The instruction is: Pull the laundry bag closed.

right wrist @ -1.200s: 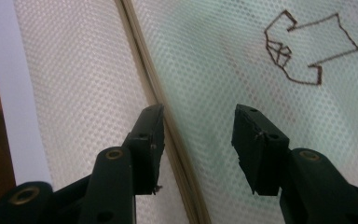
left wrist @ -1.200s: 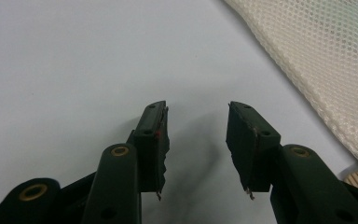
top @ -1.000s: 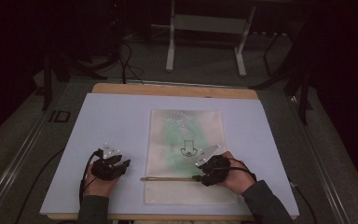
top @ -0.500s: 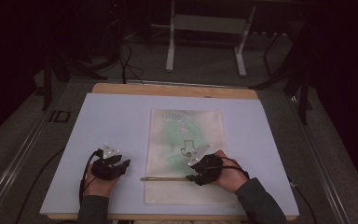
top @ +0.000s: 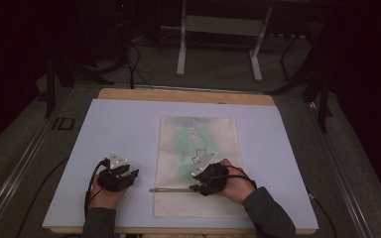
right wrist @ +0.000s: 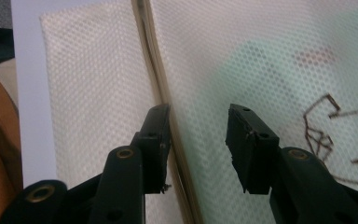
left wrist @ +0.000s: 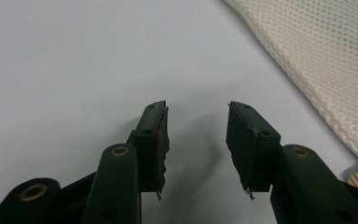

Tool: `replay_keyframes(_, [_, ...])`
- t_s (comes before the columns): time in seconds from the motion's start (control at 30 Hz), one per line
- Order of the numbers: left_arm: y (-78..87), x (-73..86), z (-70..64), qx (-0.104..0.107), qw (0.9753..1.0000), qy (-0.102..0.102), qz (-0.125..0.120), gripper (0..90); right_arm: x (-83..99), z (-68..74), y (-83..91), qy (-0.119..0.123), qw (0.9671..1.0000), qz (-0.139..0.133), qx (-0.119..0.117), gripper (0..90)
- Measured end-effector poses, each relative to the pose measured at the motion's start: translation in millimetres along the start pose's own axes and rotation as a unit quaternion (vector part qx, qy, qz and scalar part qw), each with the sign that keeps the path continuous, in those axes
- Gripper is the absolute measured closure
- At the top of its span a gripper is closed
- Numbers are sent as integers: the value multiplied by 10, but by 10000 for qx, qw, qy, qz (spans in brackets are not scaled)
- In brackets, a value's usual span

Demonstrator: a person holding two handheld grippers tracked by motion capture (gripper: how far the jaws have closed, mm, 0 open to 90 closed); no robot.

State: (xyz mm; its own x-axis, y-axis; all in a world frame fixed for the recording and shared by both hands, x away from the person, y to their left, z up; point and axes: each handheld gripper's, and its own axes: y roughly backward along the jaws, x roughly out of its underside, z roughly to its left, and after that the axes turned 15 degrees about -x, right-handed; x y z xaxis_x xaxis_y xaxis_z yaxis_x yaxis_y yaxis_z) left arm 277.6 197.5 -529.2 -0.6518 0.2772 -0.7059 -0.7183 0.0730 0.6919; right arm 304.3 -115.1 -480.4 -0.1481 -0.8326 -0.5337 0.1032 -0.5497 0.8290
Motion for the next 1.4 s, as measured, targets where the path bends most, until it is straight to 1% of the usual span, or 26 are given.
replay_keyframes(0.33, [-4,1,-3,5,10000,-6,-3,576,-148,10,-139,101,9998,-45,-162,638])
replay_keyframes(0.43, [-3,1,-5,1,10000,-10,-4,576,-200,24,-189,173,9996,-42,-222,651])
replay_keyframes(0.67, [-5,1,-4,-6,10000,-5,0,575,-268,38,-275,231,9994,-65,-260,666])
replay_keyframes(1.07, [-1,1,6,-5,10000,0,-14,574,-425,56,-443,343,9985,-57,-415,719])
replay_keyframes(1.4, [-3,-1,5,-7,10000,0,-14,573,-517,71,-566,420,9980,-92,-459,747])
